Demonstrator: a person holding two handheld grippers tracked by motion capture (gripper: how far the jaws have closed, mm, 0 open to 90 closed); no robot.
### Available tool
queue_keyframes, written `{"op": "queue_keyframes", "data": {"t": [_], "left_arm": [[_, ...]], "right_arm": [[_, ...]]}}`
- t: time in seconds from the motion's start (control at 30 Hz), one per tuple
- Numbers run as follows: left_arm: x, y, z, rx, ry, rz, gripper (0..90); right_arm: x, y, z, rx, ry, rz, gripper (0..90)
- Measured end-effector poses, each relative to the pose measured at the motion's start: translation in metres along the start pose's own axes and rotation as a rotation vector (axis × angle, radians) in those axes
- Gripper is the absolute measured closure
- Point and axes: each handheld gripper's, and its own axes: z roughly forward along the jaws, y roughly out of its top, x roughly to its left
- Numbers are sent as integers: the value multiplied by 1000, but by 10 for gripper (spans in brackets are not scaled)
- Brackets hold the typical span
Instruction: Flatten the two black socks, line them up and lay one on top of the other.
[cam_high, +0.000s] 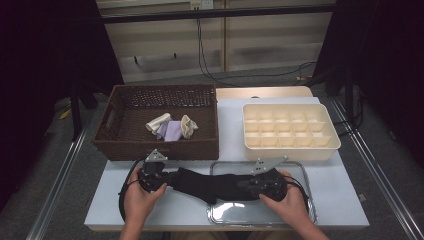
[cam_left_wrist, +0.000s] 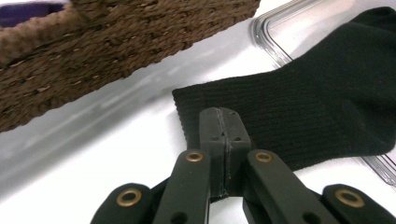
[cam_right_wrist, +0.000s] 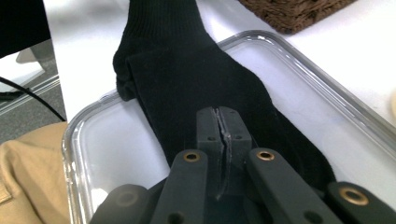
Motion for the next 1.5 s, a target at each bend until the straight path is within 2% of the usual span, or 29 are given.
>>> {"op": "queue_keyframes", "data": {"t": [0.17, 0.37, 0.53, 0.63, 0.67, 0.73, 0.8, 0.87, 0.9, 0.97, 1.03, 1.07, 1.13, 1.2, 1.27, 1.33, 1.37, 1.43, 1.5], "left_arm": [[-3, -2, 7, 40, -10, 24, 894], [-7, -2, 8, 44, -29, 29, 891], [-7, -2, 8, 38, -40, 15, 874], [-5, -2, 7, 12, -16, 17, 794], [-5, -2, 6, -2, -6, 3, 767], [-3, -3, 6, -5, 7, 0, 752], [-2, -4, 8, 0, 26, -8, 674], [-2, -5, 12, 4, 20, -25, 632], [-1, -6, 14, 16, 18, -18, 626], [-2, -6, 17, 24, 15, -21, 587], [-4, -7, 22, 29, 7, -21, 581], [-5, -7, 23, 47, 11, -3, 582], [-6, -6, 26, 45, 11, 1, 578], [-8, -6, 26, 52, 14, 3, 587], [-8, -6, 26, 53, 19, 9, 597], [-10, -5, 26, 57, 21, 2, 614], [-11, -4, 26, 66, 31, 13, 622], [-12, -4, 27, 74, 26, 6, 661], [-13, -4, 27, 78, 18, 9, 737]], "right_arm": [[-1, -3, 0, 20, -4, -14, 886], [-4, -5, -4, 36, -30, -20, 886], [-7, -7, -2, 51, -27, -10, 884], [-7, -9, 2, 67, -29, -15, 883], [-6, -9, 2, 68, -29, -13, 883], [-6, -9, 2, 65, -30, -17, 883], [-6, -10, 3, 66, -30, -24, 882], [-6, -9, 3, 62, -29, -21, 875], [-7, -9, 1, 60, -38, -19, 866], [-10, -6, -5, 19, -55, -21, 796], [-15, -4, -15, -14, -81, -6, 787], [-17, -4, -19, -21, -103, -2, 775], [-23, -5, -24, -32, -130, 14, 761], [-28, -8, -26, -26, -142, 39, 737], [-32, -11, -25, -25, -126, 53, 737], [-32, -14, -21, 6, -129, 58, 737], [-32, -15, -17, 26, -144, 55, 742], [-33, -19, -12, 53, -134, 62, 836], [-34, -19, -15, 46, -132, 69, 873]]}}
